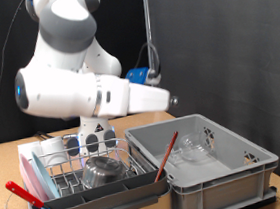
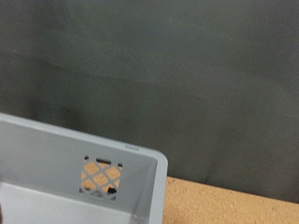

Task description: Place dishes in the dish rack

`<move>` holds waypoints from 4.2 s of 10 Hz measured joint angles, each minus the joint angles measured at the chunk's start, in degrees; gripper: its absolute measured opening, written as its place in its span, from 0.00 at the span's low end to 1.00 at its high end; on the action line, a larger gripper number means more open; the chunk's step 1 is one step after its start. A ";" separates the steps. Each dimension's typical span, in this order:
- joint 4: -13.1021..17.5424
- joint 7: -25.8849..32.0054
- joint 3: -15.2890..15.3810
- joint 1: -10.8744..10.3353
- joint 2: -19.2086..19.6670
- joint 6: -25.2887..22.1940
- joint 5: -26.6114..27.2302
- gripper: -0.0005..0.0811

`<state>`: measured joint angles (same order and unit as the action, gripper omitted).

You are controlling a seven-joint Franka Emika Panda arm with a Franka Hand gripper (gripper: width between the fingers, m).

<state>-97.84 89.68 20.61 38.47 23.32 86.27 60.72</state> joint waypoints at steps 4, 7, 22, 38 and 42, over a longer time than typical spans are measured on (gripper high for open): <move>-0.06 -0.42 0.77 0.01 -2.10 -2.74 -1.57 1.00; 1.58 10.05 3.46 -0.96 -2.64 -13.50 -11.49 1.00; 0.07 39.36 16.23 -9.75 -11.99 -19.37 -40.69 1.00; -12.52 63.44 22.94 -14.33 -31.21 -9.34 -54.24 1.00; -15.20 66.05 22.23 -16.26 -33.70 -4.93 -58.03 1.00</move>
<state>-113.04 155.73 42.84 22.21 -10.38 81.34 2.69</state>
